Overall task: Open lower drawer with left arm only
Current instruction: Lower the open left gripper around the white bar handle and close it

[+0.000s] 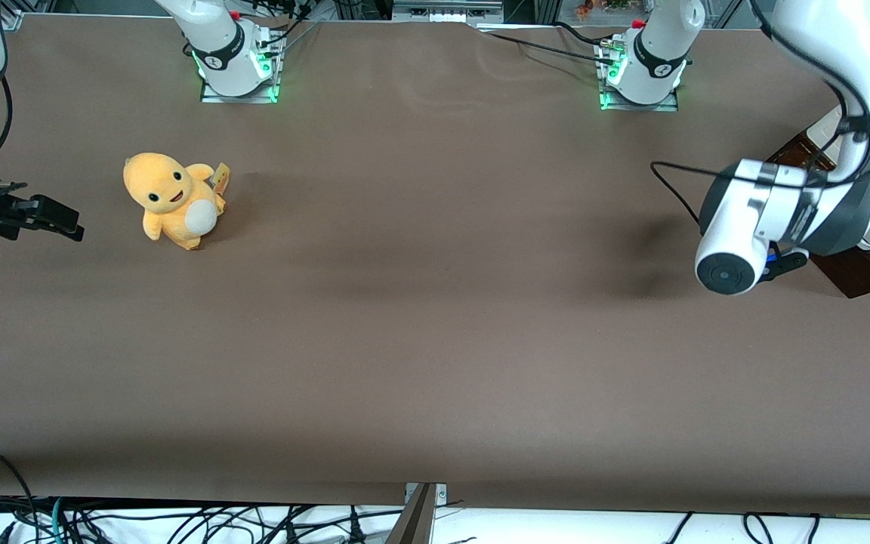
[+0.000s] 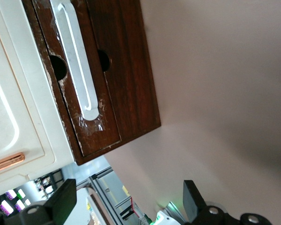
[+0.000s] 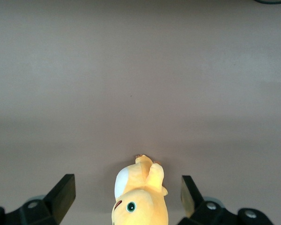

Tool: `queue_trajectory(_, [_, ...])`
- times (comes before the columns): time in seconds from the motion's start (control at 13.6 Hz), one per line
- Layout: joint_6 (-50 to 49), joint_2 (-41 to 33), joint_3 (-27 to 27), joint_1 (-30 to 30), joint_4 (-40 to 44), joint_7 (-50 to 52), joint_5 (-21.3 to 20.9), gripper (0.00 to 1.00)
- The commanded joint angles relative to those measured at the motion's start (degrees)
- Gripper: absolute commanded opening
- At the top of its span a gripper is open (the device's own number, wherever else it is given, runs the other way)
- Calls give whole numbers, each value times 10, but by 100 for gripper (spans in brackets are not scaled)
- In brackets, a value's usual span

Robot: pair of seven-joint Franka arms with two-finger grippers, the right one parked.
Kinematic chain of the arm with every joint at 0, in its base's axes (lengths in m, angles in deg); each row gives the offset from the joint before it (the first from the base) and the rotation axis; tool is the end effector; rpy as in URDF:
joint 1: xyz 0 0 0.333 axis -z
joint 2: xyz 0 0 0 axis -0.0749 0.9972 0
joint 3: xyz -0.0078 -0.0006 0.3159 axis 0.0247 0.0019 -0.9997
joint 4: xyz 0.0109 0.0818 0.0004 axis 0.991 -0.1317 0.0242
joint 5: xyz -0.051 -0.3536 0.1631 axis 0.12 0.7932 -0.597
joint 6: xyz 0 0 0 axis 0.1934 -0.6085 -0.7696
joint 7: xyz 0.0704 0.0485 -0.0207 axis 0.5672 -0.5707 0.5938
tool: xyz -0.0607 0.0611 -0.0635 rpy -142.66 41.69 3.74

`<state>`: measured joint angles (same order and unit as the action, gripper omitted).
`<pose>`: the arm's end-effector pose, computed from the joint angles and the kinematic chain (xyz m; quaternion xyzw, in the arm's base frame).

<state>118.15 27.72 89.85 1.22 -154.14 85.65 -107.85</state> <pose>0.5557 -0.0084 0.2909 -0.8510 -0.2265 0.2586 0.3971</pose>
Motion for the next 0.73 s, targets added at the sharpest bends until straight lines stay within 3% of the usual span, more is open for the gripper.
queue_trajectory(0.0, [-18, 37, -4, 2, -3, 9, -88, 100])
queue_trajectory(0.29, [-19, 59, -10, 3, -51, 15, -227, 100])
queue_trajectory(0.66, [2, 113, -86, 3, -45, 11, -252, 100])
